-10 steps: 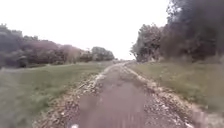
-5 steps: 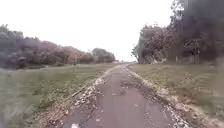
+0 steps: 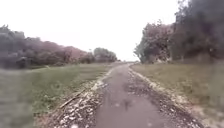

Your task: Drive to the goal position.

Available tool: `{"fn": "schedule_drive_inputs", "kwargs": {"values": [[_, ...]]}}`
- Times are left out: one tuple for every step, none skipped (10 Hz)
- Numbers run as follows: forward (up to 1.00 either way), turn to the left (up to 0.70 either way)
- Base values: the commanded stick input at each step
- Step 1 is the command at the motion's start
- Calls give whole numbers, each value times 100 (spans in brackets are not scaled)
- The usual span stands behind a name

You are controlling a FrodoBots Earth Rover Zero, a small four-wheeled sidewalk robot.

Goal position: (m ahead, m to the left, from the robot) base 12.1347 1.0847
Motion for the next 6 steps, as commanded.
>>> {"fn": "schedule_drive_inputs", "kwargs": {"values": [[100, -11], [100, -26], [100, -30], [100, -14], [100, 0], [100, -2]]}}
